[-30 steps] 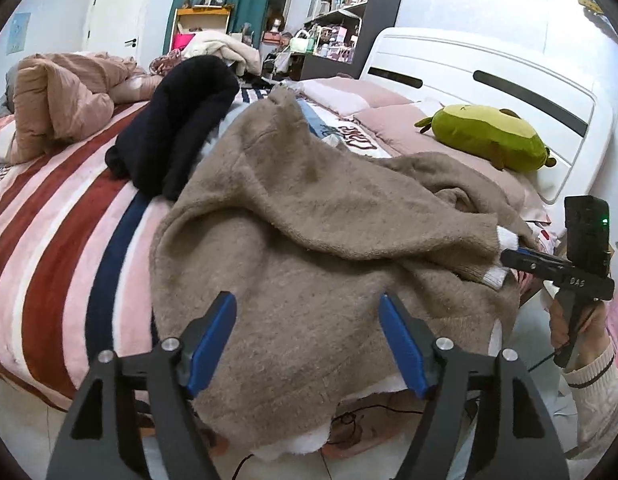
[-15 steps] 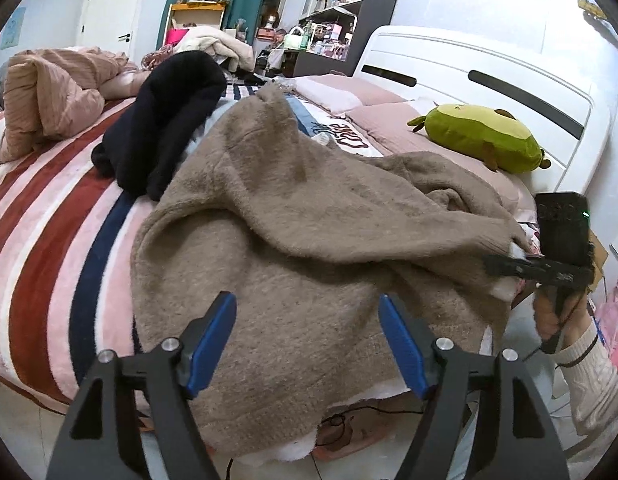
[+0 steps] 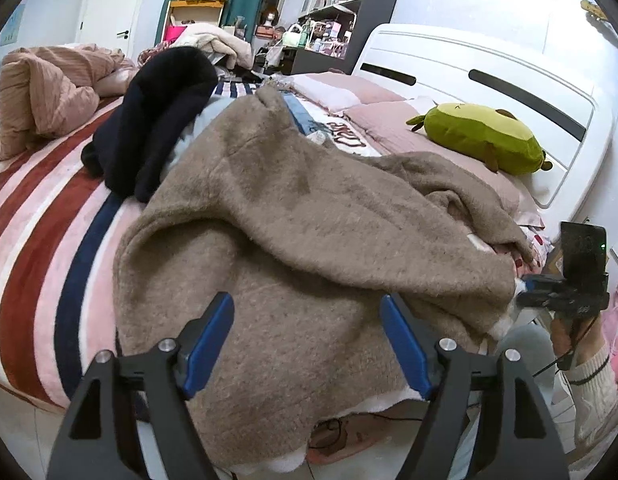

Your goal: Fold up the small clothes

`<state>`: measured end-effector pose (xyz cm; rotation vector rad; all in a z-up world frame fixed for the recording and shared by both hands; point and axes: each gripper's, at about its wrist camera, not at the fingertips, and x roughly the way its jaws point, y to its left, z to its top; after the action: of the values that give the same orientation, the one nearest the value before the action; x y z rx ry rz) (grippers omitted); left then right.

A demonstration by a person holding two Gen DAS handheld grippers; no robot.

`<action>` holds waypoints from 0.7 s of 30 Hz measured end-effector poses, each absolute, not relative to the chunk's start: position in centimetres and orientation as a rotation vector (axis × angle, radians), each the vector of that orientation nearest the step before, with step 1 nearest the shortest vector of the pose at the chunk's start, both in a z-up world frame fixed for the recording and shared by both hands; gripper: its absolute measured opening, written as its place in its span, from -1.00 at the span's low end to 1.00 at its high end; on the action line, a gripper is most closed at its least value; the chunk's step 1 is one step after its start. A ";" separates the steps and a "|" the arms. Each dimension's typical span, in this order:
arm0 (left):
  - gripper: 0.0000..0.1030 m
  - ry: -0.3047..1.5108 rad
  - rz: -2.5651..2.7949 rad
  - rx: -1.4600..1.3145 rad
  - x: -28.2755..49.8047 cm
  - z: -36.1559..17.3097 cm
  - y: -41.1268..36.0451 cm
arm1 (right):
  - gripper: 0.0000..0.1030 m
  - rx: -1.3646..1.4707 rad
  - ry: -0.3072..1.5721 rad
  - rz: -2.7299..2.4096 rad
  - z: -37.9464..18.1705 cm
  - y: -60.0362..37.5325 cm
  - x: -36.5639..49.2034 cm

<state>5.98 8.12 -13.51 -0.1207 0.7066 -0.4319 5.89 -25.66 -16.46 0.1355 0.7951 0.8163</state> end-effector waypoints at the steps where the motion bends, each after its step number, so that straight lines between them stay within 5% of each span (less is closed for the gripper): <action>1: 0.41 0.699 -0.435 -0.122 6.1 -13.3 7.9 | 0.08 0.153 0.768 0.772 -15.9 -26.9 5.6; 9: 0.43 0.657 -0.463 -0.124 7.4 -11.8 5.3 | 0.46 0.466 0.678 0.347 -16.7 -38.7 6.0; 18: 0.44 0.670 -0.454 -0.090 8.1 -11.6 3.3 | 0.47 0.646 0.507 0.227 -18.9 -44.7 9.0; 19: 0.44 0.671 -0.452 -0.087 8.1 -11.6 3.1 | 0.45 0.650 0.487 0.223 -18.7 -45.0 9.4; 20: 0.44 0.672 -0.451 -0.085 8.2 -11.7 3.0 | 0.22 0.659 0.474 0.209 -18.6 -45.3 9.7; 21: 0.44 0.673 -0.450 -0.086 8.2 -11.8 3.0 | -0.27 0.676 0.476 0.189 -18.4 -45.8 10.3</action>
<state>8.22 3.02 -11.75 -0.0860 0.6734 -0.4503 10.33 -45.81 -18.44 0.6764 0.4762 0.1891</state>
